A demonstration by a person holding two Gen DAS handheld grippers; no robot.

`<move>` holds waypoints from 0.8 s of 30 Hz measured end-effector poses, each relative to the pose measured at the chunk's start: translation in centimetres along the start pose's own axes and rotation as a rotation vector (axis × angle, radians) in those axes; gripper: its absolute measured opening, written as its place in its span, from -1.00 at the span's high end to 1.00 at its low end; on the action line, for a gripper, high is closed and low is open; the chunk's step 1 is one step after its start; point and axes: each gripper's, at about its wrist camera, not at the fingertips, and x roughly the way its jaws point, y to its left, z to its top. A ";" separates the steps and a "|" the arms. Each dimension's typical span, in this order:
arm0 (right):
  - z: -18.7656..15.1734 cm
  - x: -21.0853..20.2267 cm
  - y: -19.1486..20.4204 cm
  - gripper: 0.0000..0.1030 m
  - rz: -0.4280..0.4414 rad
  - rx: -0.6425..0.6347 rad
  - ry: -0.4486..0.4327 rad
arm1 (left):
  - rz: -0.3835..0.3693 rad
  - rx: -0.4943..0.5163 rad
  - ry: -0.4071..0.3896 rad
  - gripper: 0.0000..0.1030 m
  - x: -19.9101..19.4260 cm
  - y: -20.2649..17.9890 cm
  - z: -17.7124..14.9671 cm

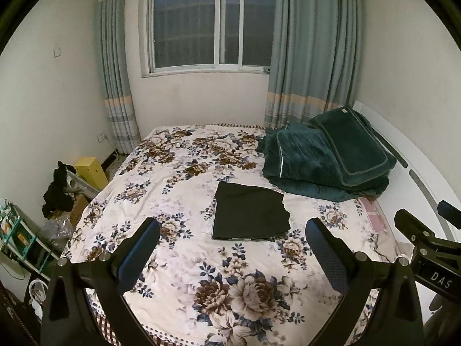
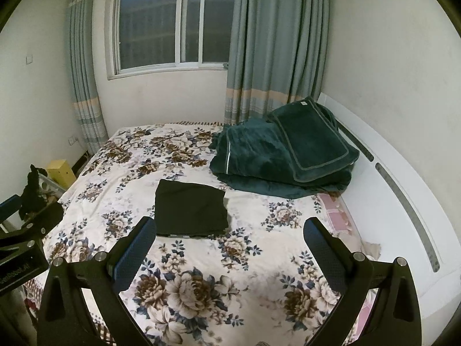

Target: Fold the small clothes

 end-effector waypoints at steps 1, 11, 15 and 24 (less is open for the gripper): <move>-0.1 0.0 0.1 -1.00 -0.002 -0.002 -0.001 | 0.000 -0.001 0.000 -1.00 -0.2 0.0 0.1; -0.2 0.0 0.1 -1.00 0.000 -0.001 -0.004 | 0.005 -0.005 -0.006 -1.00 -1.0 -0.2 0.4; -0.1 0.0 0.1 -1.00 0.000 -0.002 -0.004 | 0.011 -0.006 -0.006 -1.00 -1.0 -0.3 0.4; 0.6 0.0 0.0 -1.00 0.011 -0.009 -0.002 | 0.013 -0.009 -0.011 -1.00 -1.2 -0.1 1.0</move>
